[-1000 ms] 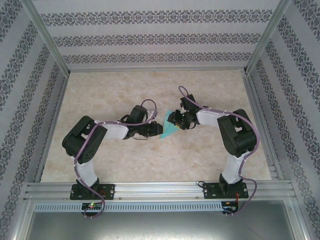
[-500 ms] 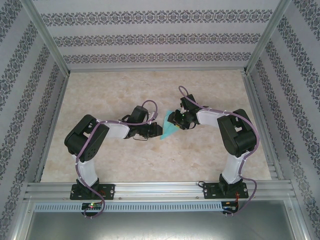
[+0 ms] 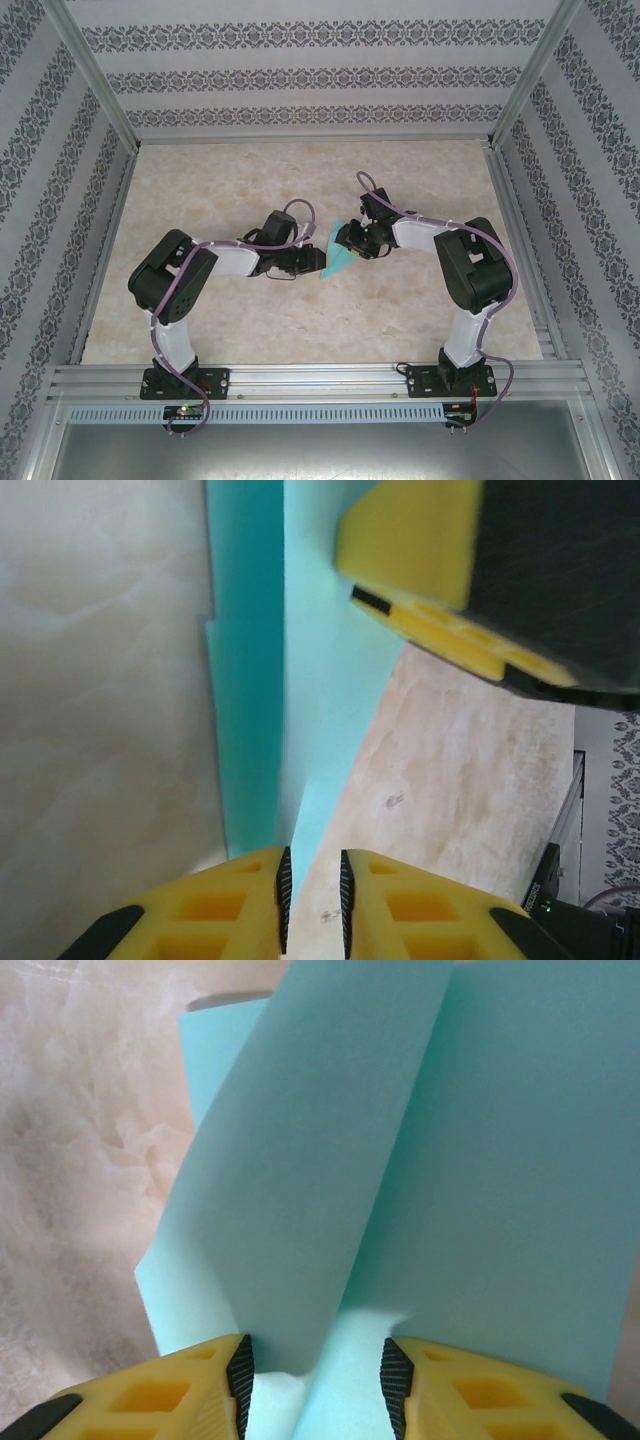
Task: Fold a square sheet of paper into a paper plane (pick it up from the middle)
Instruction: Fourth fold the wing at the center of the table.
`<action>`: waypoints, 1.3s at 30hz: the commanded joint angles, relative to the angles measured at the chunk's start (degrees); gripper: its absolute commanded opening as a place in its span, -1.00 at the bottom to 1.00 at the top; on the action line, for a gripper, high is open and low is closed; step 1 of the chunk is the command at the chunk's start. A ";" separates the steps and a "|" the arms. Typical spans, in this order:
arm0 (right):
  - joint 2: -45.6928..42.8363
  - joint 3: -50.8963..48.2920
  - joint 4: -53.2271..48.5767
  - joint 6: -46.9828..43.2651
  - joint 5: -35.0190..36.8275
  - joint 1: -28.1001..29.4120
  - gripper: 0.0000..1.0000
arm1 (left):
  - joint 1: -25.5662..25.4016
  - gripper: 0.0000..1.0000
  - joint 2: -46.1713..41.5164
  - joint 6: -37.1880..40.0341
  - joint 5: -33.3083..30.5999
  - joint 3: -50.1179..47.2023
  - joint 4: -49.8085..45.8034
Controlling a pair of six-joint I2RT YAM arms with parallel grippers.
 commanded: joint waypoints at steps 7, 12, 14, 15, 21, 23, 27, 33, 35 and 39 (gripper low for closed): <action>4.88 -0.61 -8.29 -1.97 6.48 0.86 -0.20 | 0.17 -0.58 0.24 0.18 -1.62 5.82 0.11; 4.97 -0.47 -8.90 -2.07 6.93 1.02 -0.19 | 0.22 -0.66 3.43 0.13 -1.27 9.03 -1.41; 4.96 -0.55 -8.95 -2.15 6.93 1.00 -0.20 | 0.21 -0.70 4.52 -0.22 -0.83 9.39 -1.51; 4.97 -0.63 -8.99 -2.15 6.85 1.03 -0.19 | 0.22 -0.72 4.80 -0.23 -0.61 9.53 -1.49; 5.24 -0.64 -9.08 -1.85 6.85 1.05 -0.17 | 0.20 -0.78 6.34 -0.49 0.54 10.00 -1.60; 5.32 -0.64 -9.23 -1.89 7.01 1.03 -0.17 | 0.16 -0.79 6.85 -0.49 0.54 10.13 -1.87; 5.41 -0.64 -9.61 -1.80 7.24 1.18 -0.17 | 0.19 -0.81 7.74 -0.40 0.02 10.46 -2.97; 5.50 -0.55 -9.98 -1.80 7.72 1.30 -0.18 | 0.20 -0.83 8.52 0.19 -1.16 11.06 -4.59; 5.58 -0.46 -10.14 -1.87 7.77 1.33 -0.18 | 0.21 -0.83 8.55 0.38 -1.32 11.09 -4.99; 5.92 -0.21 -10.53 -1.98 8.15 1.39 -0.19 | 0.15 -0.84 8.72 0.53 -1.98 11.28 -5.75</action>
